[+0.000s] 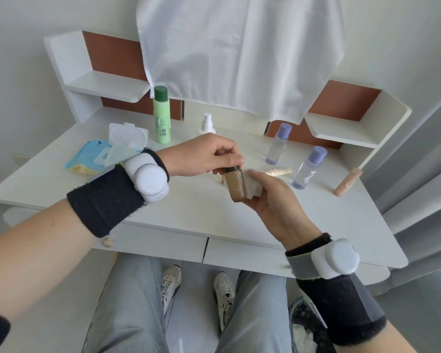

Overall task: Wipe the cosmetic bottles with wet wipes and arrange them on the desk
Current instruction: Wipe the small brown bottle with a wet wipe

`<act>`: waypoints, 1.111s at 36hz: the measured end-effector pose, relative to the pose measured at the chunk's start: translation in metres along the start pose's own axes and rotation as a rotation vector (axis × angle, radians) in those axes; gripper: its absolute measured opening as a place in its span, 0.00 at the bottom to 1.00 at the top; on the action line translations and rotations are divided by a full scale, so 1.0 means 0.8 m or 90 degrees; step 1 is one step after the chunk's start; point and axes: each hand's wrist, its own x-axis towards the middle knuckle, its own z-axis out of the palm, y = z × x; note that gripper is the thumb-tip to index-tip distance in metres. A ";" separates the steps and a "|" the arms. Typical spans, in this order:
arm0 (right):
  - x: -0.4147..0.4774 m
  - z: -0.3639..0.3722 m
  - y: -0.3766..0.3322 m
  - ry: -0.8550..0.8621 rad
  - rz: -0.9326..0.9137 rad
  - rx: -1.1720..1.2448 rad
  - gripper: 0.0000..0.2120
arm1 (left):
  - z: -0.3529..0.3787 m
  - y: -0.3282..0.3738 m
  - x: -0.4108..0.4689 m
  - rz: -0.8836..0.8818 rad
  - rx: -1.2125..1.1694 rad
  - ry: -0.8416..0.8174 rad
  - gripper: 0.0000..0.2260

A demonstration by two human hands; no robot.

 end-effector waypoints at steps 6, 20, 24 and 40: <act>-0.003 0.000 -0.004 -0.047 0.050 0.104 0.31 | 0.004 -0.009 0.000 -0.022 0.024 0.056 0.11; -0.004 0.013 0.012 0.115 -0.242 -0.283 0.09 | 0.023 -0.006 0.001 -0.046 0.128 0.184 0.13; -0.004 0.019 0.028 0.225 -0.450 -0.518 0.14 | 0.032 0.006 0.003 -0.089 0.065 0.254 0.14; 0.013 0.010 0.011 0.103 -0.270 -0.326 0.11 | 0.041 -0.003 -0.004 0.004 -0.055 0.248 0.08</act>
